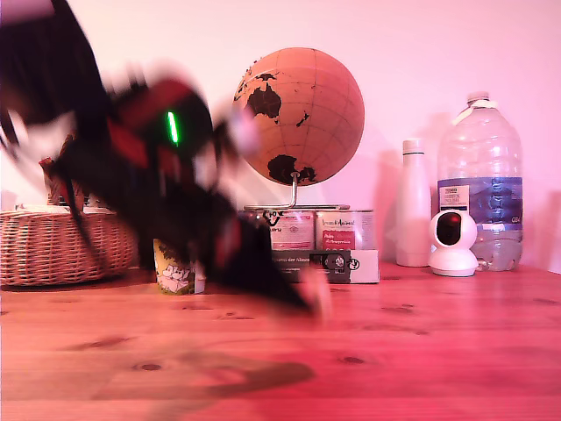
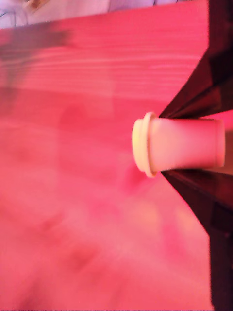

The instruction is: Pick up the coffee capsules on the table and drop them inside the coffee cup

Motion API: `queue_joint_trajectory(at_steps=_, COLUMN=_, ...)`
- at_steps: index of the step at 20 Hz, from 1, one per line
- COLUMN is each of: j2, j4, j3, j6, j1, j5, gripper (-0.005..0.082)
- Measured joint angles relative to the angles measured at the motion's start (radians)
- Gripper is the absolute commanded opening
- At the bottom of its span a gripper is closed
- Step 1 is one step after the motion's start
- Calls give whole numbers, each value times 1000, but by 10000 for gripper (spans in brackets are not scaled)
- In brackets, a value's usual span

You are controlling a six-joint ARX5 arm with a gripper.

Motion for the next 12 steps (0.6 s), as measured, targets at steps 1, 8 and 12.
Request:
queue_joint_trajectory(at_steps=1, j2=-46, j4=-23, j3=0, j6=0, j1=0, j5=-24, gripper=140)
queue_joint_trajectory(at_steps=8, j2=-258, j4=-184, j3=0, j6=-101, j1=14, j5=-153, gripper=140)
queue_joint_trajectory(at_steps=12, j2=-340, j4=-224, j3=0, j6=-162, j1=43, j5=-213, gripper=140)
